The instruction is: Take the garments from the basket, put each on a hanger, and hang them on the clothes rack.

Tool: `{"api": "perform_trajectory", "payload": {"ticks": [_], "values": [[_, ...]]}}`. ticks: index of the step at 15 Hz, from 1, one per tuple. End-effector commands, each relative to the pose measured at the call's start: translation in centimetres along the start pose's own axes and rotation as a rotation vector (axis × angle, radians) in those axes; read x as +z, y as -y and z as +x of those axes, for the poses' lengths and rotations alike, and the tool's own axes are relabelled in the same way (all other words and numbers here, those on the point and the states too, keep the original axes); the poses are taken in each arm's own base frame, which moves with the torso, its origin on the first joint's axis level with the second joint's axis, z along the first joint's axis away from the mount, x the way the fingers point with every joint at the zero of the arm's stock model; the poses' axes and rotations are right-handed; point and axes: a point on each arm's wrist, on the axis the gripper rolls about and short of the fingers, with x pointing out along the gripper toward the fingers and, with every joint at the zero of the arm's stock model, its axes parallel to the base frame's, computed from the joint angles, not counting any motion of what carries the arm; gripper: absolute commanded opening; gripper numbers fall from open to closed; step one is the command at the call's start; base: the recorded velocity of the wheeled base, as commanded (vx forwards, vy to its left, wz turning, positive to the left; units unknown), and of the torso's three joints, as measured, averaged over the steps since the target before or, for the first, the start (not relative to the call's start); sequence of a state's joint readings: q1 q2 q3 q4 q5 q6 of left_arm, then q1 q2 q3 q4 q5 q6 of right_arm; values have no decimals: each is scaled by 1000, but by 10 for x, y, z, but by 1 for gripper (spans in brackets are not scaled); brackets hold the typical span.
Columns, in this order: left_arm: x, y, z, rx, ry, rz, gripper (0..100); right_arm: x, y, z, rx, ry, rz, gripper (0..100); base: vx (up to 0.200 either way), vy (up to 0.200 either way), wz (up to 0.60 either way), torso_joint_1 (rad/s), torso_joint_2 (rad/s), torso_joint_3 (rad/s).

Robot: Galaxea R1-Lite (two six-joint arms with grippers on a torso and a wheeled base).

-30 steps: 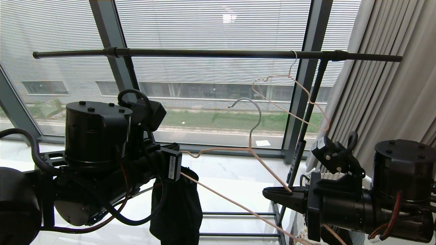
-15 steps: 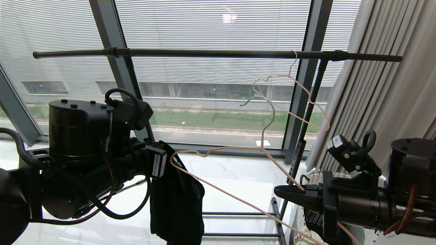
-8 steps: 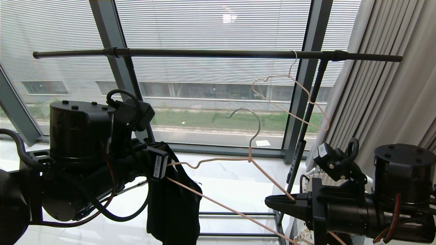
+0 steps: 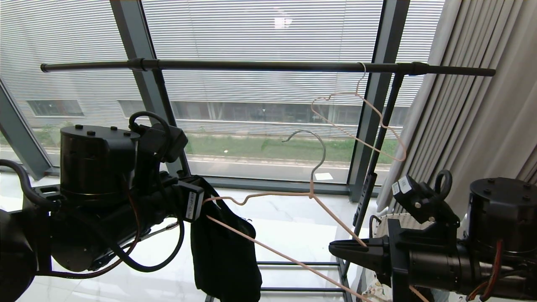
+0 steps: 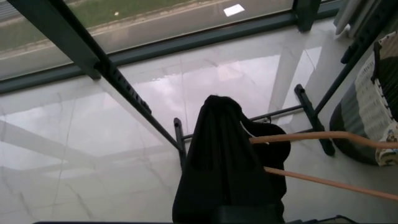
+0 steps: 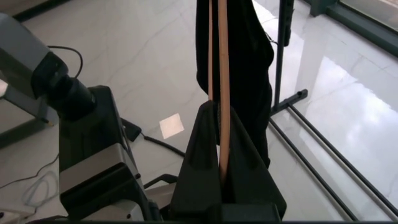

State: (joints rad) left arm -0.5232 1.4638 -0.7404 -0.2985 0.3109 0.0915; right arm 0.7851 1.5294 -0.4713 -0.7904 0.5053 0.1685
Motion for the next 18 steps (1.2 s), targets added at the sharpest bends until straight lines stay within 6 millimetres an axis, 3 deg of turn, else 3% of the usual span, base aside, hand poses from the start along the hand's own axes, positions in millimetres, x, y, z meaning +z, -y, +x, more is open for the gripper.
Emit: {"api": "perform_trajectory", "payload": {"ticks": [1,8,12,18], "values": [[0,0,1,3,-4,2,0,0,-2,-4,10,6,-5,0,0,0,0,0,0,0],[0,11,-2,-40,5,21,0,7,3,16,29,13,-15,0,0,0,0,0,0,0],[1,13,-4,-50,10,23,0,-2,0,28,63,-35,-8,0,0,0,0,0,0,0],[3,16,-6,-62,20,6,0,-3,16,65,68,-5,-18,0,0,0,0,0,0,0]]}}
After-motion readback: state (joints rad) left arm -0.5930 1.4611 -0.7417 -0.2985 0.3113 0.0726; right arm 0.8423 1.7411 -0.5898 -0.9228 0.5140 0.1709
